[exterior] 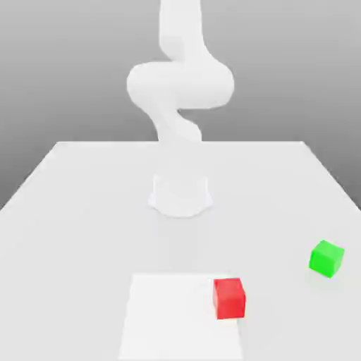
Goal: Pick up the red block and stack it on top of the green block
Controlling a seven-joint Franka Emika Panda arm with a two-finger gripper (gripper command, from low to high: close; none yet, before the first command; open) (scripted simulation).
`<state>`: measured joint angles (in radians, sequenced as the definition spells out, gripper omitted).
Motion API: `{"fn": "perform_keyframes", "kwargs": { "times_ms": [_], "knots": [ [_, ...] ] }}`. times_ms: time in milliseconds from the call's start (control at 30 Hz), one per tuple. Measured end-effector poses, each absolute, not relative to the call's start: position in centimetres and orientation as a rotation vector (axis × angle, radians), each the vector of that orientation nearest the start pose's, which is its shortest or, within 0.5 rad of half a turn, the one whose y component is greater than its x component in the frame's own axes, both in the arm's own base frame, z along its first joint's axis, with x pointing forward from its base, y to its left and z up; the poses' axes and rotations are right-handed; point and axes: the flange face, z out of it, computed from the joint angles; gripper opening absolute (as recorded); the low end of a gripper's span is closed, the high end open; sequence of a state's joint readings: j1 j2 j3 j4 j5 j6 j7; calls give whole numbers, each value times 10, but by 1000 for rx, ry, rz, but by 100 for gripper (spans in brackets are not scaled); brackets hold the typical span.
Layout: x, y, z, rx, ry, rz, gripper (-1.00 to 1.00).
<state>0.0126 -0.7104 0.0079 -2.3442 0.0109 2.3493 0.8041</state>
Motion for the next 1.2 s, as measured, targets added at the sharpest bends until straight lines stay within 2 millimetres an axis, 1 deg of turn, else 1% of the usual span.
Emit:
{"fn": "perform_keyframes", "kwargs": {
  "times_ms": [67, 167, 233, 333, 400, 500, 567, 633, 667, 700, 867, 900, 1067, 1100, 1133, 1200],
  "knots": [
    [407, 18, 616, -2546, 1045, -830, 0],
    [433, 31, 549, -2617, 1053, -697, 0],
    [444, 40, 504, -2662, 1057, -610, 0],
    [451, 54, 436, -2729, 1062, -478, 0],
    [450, 62, 391, -2772, 1065, -390, 0],
    [440, 74, 325, -2836, 1067, -258, 0],
    [427, 80, 283, -2878, 1067, -169, 0],
    [411, 87, 244, -2922, 1061, -79, 0],
    [402, 89, 225, -2940, 1059, -40, 0],
    [399, 89, 211, -2948, 1064, -20, 0],
    [395, 88, 155, -2954, 1068, -1, 0],
    [395, 88, 148, -2954, 1068, 0, -100],
    [395, 88, 148, -2954, 1069, -1, -100],
    [394, 88, 144, -2954, 1068, -1, -100],
    [394, 88, 147, -2954, 1068, -1, -100],
    [395, 89, 163, -2955, 1068, -1, -100]
  ]
}}
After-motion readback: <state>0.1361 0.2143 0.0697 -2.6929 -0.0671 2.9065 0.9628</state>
